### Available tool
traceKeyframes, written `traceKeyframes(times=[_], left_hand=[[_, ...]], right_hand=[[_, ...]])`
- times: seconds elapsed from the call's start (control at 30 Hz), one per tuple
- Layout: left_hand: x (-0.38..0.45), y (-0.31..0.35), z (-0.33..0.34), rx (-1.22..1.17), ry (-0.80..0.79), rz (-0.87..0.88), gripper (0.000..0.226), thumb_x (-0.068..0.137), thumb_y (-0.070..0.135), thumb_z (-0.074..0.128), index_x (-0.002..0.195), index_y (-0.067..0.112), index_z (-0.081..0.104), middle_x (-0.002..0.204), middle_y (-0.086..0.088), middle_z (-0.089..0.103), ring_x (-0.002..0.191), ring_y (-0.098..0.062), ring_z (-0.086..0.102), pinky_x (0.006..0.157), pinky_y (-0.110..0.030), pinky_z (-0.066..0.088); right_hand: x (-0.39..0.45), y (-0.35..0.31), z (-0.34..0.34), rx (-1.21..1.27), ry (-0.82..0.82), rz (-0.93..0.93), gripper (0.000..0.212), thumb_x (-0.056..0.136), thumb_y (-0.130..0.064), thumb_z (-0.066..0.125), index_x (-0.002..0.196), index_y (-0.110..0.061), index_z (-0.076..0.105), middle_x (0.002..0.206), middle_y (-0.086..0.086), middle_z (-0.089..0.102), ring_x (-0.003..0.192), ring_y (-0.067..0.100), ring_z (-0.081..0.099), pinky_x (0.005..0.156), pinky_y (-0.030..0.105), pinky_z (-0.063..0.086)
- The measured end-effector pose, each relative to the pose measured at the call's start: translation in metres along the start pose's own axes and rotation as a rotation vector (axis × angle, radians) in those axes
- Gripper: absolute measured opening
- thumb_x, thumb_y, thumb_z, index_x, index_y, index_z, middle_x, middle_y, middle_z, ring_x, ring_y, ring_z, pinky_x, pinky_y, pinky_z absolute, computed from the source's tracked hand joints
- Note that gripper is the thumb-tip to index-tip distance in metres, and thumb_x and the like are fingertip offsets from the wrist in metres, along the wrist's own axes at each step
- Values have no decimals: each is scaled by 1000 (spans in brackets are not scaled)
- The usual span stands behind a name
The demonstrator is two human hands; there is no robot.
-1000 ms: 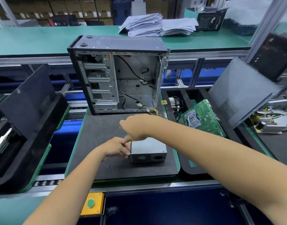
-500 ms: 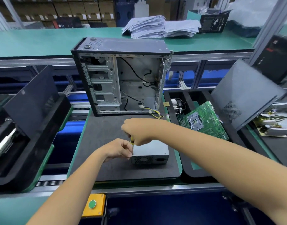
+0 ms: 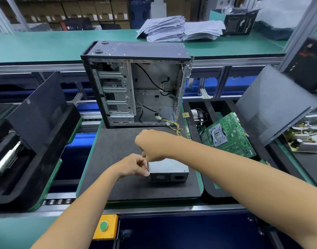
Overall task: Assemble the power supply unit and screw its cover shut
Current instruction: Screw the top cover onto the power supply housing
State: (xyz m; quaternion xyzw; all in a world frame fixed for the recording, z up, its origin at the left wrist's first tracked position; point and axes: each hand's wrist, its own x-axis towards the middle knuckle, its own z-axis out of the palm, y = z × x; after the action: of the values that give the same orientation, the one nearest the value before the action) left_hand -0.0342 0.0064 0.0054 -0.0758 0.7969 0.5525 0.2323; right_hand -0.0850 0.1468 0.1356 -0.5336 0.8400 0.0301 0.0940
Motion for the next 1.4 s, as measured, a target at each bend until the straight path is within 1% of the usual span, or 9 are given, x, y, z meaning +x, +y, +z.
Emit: traceKeyframes(times=[0.1, 0.23, 0.4, 0.53, 0.63, 0.73, 1.0, 1.2, 1.4], left_hand=[[0, 1, -2, 32, -14, -1, 14, 74, 0, 74, 82, 6, 65, 61, 5, 60, 62, -6, 56, 67, -19, 47], [0, 4, -6, 102, -66, 36, 17, 73, 12, 77, 85, 7, 67, 73, 6, 65, 73, -5, 60, 73, -20, 50], [6, 10, -25, -35, -87, 49, 24, 77, 12, 78, 96, 2, 66, 75, 3, 66, 69, -12, 63, 62, -25, 51], [22, 22, -38, -15, 174, 80, 5, 81, 16, 72, 79, 13, 68, 66, 2, 64, 60, -11, 59, 56, -24, 51], [41, 27, -42, 53, 425, 63, 13, 82, 16, 69, 70, 15, 65, 59, 4, 62, 52, -10, 57, 50, -22, 49], [62, 27, -47, 58, 515, 20, 13, 80, 10, 65, 67, 13, 65, 57, 4, 61, 52, -15, 57, 51, -25, 50], [116, 19, -66, 174, 630, -50, 24, 83, 7, 58, 68, 26, 63, 72, 10, 62, 68, -14, 58, 60, -23, 46], [161, 10, -78, 407, 654, -68, 11, 87, 13, 62, 93, 14, 72, 101, -4, 67, 92, -21, 59, 82, -30, 48], [196, 3, -74, 628, 626, -4, 18, 89, 11, 58, 101, 10, 72, 104, -8, 64, 99, -28, 59, 81, -35, 47]], right_hand=[[7, -2, 3, 86, 46, 1, 24, 81, -22, 67, 73, -7, 50, 70, 7, 47, 73, 27, 52, 54, 31, 42], [10, 3, 10, 438, 53, 37, 29, 81, -26, 71, 77, -1, 58, 69, 9, 58, 57, 23, 55, 58, 33, 49], [10, 35, 3, 711, 180, 226, 29, 87, -22, 60, 65, -9, 46, 60, 6, 64, 50, 16, 60, 46, 22, 45], [8, 71, -5, 667, 317, 369, 29, 93, -23, 54, 70, -14, 38, 68, 7, 52, 61, 24, 51, 57, 32, 38], [4, 89, 0, 589, 292, 406, 25, 96, -20, 48, 76, -14, 34, 71, 6, 50, 63, 24, 40, 57, 33, 31], [9, 101, 10, 535, 244, 409, 28, 99, -22, 46, 74, -20, 32, 70, 0, 44, 60, 17, 37, 52, 29, 28], [57, 138, 33, 425, 60, 345, 17, 92, -23, 52, 80, -12, 48, 88, 9, 56, 83, 30, 56, 73, 37, 47], [98, 174, 47, 466, 3, 327, 33, 93, -33, 56, 67, -17, 42, 71, 1, 49, 70, 24, 50, 59, 32, 36], [124, 195, 61, 486, -40, 254, 39, 91, -38, 56, 66, -12, 41, 68, 8, 50, 65, 26, 45, 53, 32, 30]])
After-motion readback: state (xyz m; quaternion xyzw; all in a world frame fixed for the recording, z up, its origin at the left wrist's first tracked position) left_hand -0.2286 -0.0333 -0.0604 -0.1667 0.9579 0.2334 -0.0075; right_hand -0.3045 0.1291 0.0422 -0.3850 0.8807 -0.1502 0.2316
